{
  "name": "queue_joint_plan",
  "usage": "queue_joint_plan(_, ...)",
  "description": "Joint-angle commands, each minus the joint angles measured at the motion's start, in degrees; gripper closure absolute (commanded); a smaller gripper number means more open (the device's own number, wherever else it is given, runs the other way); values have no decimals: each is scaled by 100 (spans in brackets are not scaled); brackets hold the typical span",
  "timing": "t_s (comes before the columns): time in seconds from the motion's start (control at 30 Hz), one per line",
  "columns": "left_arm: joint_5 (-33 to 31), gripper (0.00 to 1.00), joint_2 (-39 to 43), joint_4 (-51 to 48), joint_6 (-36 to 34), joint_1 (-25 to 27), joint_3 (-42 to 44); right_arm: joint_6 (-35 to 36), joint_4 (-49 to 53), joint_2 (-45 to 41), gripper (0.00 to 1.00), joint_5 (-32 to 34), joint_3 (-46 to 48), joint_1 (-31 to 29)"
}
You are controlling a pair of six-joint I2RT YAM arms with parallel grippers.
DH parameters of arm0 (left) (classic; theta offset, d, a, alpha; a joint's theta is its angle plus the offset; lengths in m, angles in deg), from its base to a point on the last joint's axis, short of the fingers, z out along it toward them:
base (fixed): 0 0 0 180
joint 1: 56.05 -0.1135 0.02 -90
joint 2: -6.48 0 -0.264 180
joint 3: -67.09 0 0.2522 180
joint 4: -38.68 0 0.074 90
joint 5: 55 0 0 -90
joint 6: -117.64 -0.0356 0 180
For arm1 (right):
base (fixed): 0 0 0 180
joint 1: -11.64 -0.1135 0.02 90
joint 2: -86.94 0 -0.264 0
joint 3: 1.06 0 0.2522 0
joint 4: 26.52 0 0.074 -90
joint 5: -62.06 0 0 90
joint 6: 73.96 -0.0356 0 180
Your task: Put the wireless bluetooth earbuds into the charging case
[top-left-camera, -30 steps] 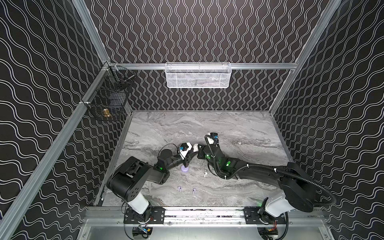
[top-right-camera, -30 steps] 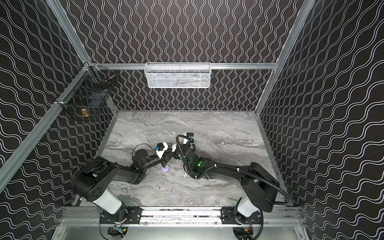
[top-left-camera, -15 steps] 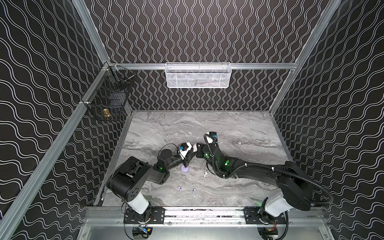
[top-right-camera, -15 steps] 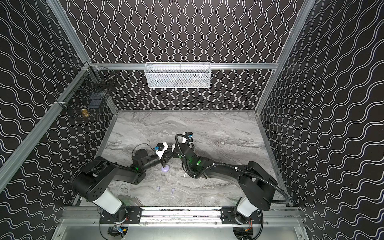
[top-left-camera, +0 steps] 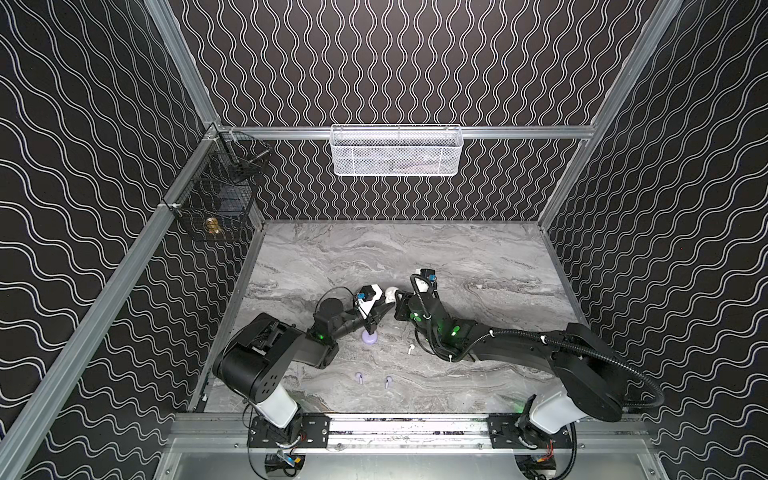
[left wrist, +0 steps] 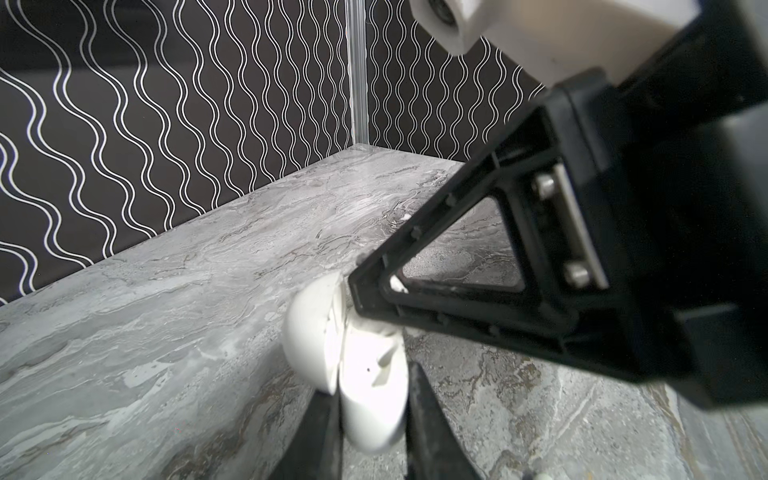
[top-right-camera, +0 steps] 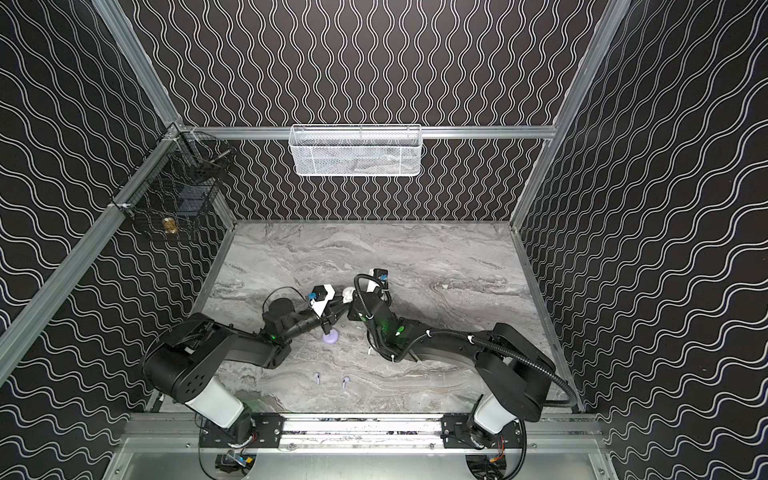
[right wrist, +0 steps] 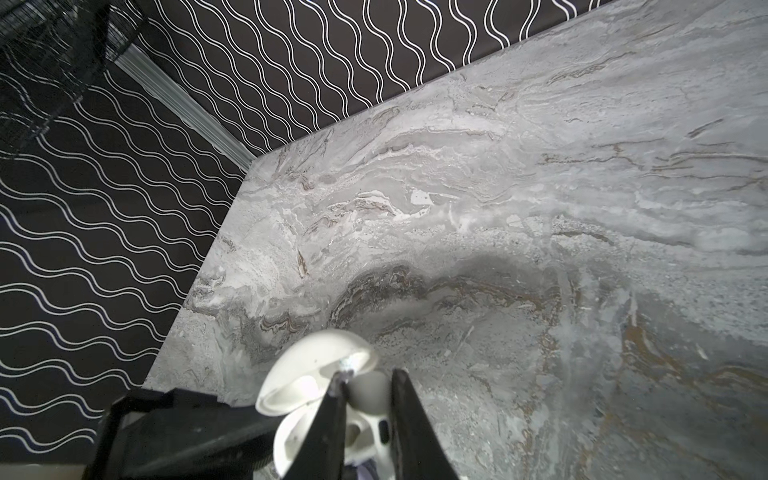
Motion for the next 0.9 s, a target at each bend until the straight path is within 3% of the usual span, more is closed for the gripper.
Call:
queue_joint_plan(0.0,104,80,-30,363,103,-30,-7,-28,-313,-26,79,16,61,-15)
queue_joint_plan(0.53,117,79,-56,358,93,-25,-23,78,-318,53,79,-125,-123,-24)
queue_joint_plan(0.87,191,80,-57,356,94,-23,-28,336,-714,-680,78,-495,477,-24)
